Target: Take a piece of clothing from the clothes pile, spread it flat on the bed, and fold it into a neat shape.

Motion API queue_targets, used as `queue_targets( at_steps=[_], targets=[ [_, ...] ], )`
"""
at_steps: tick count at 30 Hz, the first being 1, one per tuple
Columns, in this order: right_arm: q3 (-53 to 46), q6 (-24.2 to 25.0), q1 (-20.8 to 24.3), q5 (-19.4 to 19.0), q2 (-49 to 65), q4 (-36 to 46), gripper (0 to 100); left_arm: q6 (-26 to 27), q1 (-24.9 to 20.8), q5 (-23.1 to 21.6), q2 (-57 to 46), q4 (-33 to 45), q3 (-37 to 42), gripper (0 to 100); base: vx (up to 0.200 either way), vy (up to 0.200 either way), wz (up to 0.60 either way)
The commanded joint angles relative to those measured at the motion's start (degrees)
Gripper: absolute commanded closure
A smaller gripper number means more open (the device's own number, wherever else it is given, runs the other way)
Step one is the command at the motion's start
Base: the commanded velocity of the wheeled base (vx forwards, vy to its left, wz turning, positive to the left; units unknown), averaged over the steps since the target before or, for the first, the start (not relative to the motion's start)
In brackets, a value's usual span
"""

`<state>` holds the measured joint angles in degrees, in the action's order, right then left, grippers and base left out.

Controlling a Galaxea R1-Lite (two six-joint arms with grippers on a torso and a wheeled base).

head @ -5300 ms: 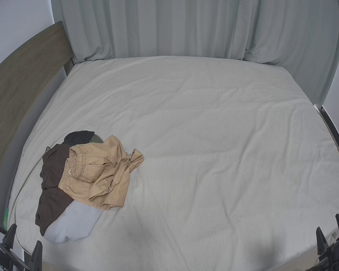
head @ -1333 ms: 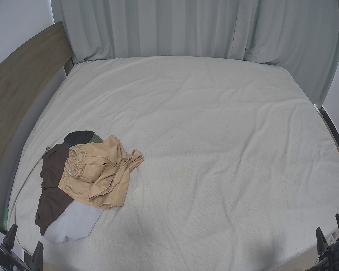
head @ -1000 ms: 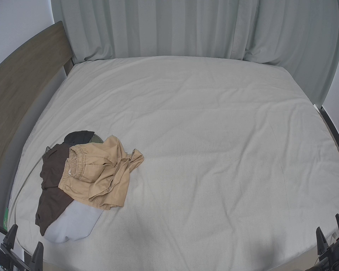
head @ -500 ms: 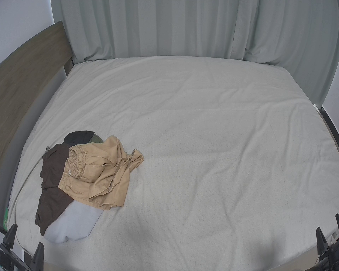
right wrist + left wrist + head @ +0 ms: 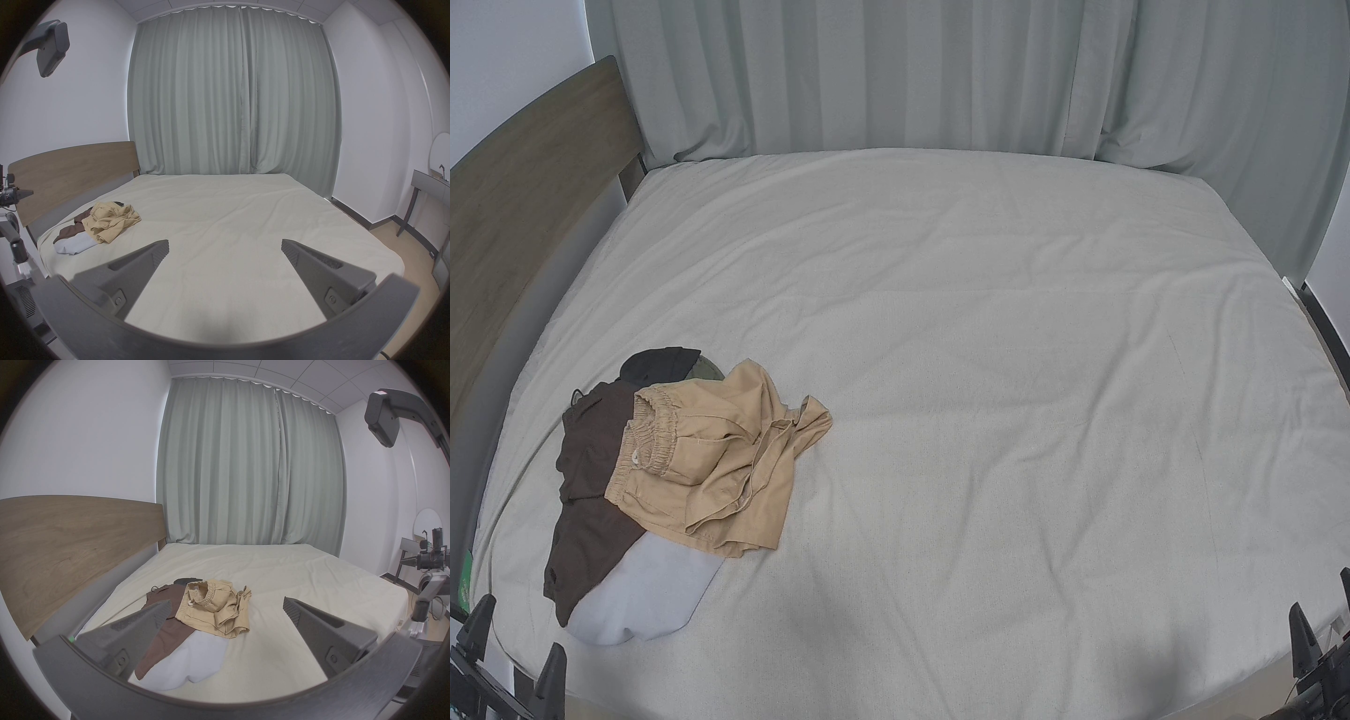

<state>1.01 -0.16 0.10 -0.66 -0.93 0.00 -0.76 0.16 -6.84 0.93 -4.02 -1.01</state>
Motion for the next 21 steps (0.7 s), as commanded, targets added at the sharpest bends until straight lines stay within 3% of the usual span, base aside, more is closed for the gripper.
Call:
queue_targets(
  at_steps=[1,7,14,21],
  targets=[
    [-1.01,-0.02,-0.01,-0.04,0.93,0.00,0,0.05,0.02,-0.10,-0.93,-0.02,1.01,0,0.000,0.000,0.00],
    [-1.01,-0.02,-0.01,-0.04,0.93,0.00,0,0.14,-0.07,-0.28,-0.93,0.07,1.01,0,0.000,0.000,0.00],
    [-1.01,-0.02,-0.01,-0.04,0.93,0.00,0,-0.74,-0.07,-3.80,-0.93,0.07,1.01,0,0.000,0.000,0.00],
    [-1.01,-0.02,-0.01,-0.04,0.93,0.00,0,-0.74,0.02,-3.62,-0.93,0.07,1.01,0,0.000,0.000,0.00]
  ],
)
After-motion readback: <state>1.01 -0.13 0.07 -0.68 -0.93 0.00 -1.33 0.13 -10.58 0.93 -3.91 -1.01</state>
